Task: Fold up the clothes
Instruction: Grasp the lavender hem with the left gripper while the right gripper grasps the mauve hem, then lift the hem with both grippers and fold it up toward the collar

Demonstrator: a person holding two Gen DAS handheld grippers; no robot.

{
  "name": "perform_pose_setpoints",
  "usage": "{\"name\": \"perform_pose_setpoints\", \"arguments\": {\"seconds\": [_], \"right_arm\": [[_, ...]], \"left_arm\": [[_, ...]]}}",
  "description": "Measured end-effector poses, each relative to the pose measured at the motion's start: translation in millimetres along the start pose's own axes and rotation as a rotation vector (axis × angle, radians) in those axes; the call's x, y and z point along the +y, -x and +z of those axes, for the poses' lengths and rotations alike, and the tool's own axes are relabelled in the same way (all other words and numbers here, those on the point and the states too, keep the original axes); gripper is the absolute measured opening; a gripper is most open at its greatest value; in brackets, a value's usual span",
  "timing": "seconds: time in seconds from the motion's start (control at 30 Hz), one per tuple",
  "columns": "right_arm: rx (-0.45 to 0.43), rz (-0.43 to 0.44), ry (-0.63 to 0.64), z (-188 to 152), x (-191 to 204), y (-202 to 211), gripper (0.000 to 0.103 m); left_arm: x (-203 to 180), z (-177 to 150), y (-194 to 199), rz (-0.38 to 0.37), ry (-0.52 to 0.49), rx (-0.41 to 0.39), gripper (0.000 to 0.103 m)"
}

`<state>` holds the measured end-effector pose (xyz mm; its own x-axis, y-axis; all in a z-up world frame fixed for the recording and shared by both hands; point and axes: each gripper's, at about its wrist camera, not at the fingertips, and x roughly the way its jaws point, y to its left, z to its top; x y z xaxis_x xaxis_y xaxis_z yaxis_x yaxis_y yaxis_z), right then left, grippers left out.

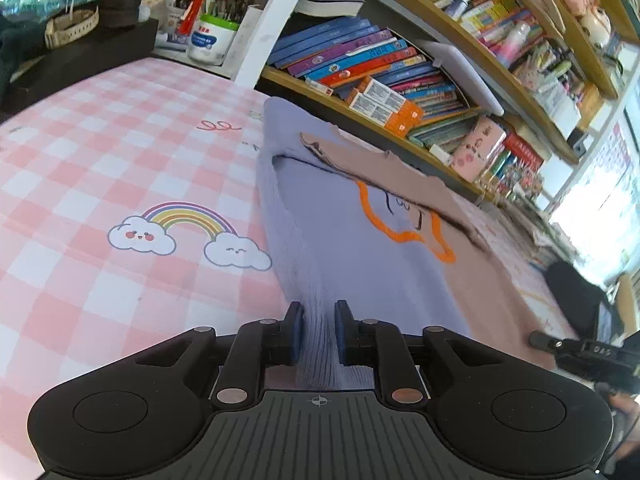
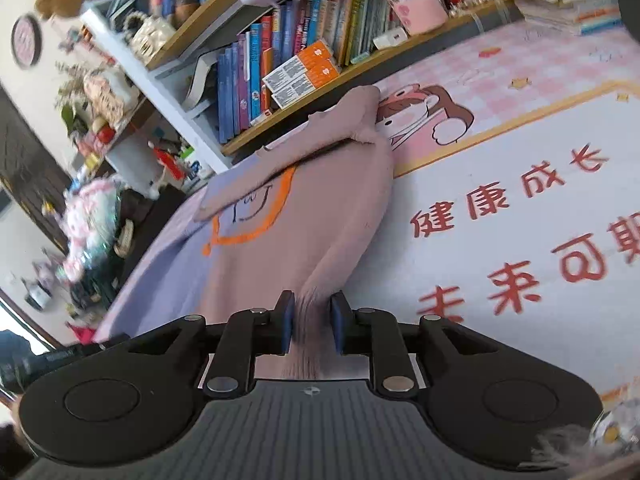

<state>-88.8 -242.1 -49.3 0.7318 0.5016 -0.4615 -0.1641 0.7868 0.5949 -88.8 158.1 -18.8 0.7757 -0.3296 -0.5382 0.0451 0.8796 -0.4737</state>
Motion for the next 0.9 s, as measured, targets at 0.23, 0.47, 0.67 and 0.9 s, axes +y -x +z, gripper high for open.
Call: {"name": "perform_pose_setpoints", "arguments": {"seconds": [0.23,0.47,0.67,0.9], "right_arm": [[0.044,0.043,0.016,-10,2,9,0.009],[0.073,0.069,0.022,-32,-1,43,0.009],[0.087,0.072,0.034,-40,5,53,0.012],[0.090,0.053,0.073,-41,11,53,0.013]], "left_arm": [[0,-11,12,-0.033,-0.016,0.024,0.005],[-1,-31,35,-0.072,-0.033,0.060,0.006],[-5,-38,41,-0.087,-0.042,0.073,0.009],[-3,-38,40,-0.103,-0.030,0.073,0.012]]}}
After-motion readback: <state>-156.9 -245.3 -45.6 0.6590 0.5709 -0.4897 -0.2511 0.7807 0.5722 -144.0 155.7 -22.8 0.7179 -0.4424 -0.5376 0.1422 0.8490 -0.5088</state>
